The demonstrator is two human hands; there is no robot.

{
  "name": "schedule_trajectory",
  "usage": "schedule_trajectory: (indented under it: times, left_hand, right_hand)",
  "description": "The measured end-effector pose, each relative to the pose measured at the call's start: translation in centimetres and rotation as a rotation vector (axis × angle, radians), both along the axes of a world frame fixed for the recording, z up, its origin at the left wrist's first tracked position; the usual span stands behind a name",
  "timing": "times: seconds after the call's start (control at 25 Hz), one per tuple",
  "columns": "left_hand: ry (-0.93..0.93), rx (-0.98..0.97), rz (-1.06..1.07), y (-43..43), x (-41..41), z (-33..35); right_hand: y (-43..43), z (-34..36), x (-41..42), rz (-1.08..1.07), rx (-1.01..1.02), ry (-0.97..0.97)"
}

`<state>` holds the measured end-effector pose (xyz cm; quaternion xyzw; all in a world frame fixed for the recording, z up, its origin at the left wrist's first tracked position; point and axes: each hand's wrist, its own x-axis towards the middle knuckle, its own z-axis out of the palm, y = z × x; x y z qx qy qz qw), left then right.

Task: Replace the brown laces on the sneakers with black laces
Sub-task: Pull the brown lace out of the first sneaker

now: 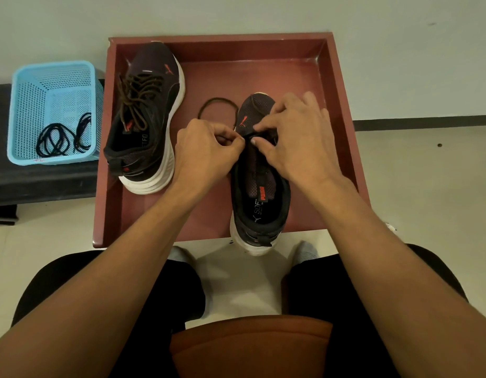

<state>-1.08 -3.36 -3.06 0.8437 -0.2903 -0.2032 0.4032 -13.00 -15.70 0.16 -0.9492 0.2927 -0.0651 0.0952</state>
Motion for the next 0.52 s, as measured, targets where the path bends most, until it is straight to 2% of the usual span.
schedule_trajectory:
  times: [0.28,0.44,0.52]
  left_hand:
    - [-0.006,0.000,0.008,0.1,-0.1,0.2]
    - [-0.006,-0.012,0.022,0.2,-0.1,0.3]
    - [-0.016,-0.007,0.019,0.2,-0.2,0.4]
  right_hand:
    - [-0.3,-0.1,0.0,0.009,-0.042,-0.003]
    - [-4.3,0.1,-2.5,-0.250,0.064,-0.070]
    - [-5.7,0.2,-3.5,-0.365,-0.002,-0.043]
